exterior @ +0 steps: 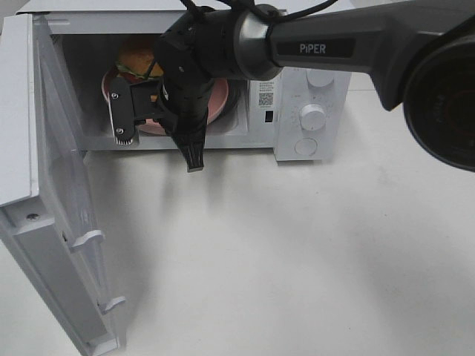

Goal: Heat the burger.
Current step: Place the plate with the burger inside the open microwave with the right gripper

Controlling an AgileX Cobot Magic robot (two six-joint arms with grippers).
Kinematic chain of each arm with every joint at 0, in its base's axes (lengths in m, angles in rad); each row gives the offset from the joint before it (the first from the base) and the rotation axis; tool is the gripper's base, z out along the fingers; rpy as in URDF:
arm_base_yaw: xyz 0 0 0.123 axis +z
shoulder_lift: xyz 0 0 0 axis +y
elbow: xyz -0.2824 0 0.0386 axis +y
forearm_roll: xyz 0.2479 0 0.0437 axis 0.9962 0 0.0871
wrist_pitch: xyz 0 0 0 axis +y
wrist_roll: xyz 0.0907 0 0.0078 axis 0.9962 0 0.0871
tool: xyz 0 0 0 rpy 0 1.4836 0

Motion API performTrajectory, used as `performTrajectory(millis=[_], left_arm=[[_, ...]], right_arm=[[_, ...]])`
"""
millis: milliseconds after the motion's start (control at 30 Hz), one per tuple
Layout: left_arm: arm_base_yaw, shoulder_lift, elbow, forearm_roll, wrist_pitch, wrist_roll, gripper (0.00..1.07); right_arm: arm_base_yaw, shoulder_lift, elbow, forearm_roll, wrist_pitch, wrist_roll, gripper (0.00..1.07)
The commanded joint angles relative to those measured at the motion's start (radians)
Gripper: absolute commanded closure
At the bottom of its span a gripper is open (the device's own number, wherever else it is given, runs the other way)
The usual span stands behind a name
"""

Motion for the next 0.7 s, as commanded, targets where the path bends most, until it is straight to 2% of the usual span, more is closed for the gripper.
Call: performTrajectory(millis=[33,700], left_arm=[[0.000,-0.014,0.003,-0.001,-0.009,0.002,0.09],[0.000,-0.014,0.003,-0.001,-0.009,0.002,0.09]], right_arm=[[-0.003,0.010,-0.064,-0.045,-0.040,0.016,1.07],[-0.050,0.060,-0.114,-0.060,-0.068,0.014,1.06]])
